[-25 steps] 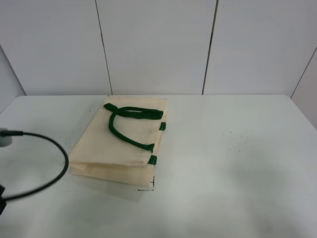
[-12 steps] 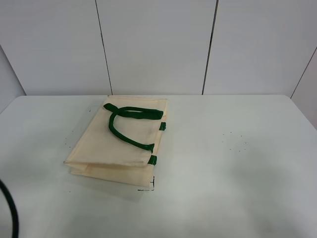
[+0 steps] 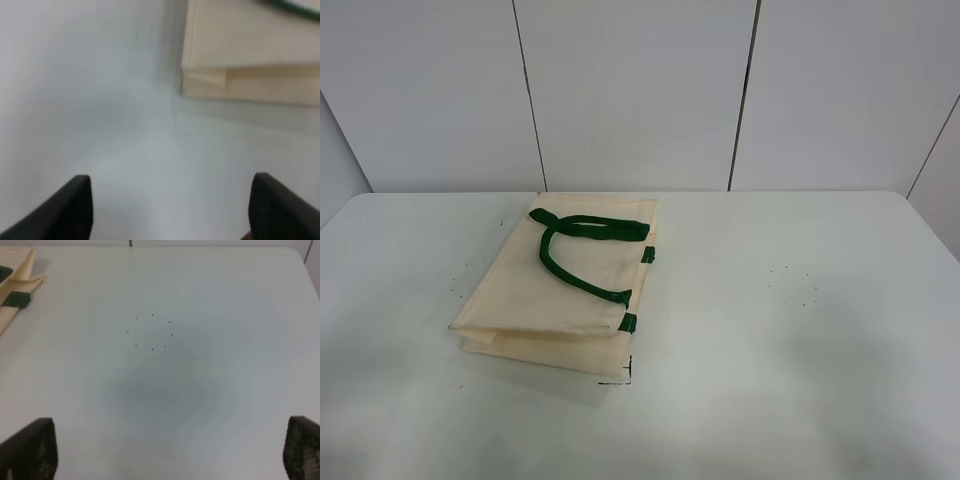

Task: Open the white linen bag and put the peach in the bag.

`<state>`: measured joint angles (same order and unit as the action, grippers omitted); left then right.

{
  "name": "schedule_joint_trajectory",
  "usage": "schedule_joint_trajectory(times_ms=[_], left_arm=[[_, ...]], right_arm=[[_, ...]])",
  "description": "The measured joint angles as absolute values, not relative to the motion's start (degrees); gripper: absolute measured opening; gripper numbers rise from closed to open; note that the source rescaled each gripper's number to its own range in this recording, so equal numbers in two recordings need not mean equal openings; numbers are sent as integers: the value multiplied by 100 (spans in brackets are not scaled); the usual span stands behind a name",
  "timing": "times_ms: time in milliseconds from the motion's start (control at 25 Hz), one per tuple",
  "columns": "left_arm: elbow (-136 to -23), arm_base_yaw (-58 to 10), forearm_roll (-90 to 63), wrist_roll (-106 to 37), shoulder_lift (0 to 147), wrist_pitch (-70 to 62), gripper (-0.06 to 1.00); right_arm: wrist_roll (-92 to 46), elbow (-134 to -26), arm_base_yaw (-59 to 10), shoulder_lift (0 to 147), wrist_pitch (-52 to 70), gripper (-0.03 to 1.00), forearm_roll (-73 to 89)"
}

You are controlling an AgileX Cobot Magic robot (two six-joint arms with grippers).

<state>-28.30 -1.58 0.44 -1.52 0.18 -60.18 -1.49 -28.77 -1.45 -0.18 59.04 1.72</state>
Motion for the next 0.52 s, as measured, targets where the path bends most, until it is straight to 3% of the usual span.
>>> schedule_joint_trajectory(times_ms=[520], left_arm=[[-2830, -158, 44, -152, -25, -6021, 95]], right_arm=[[-149, -2877, -145, -18, 5904, 100, 177]])
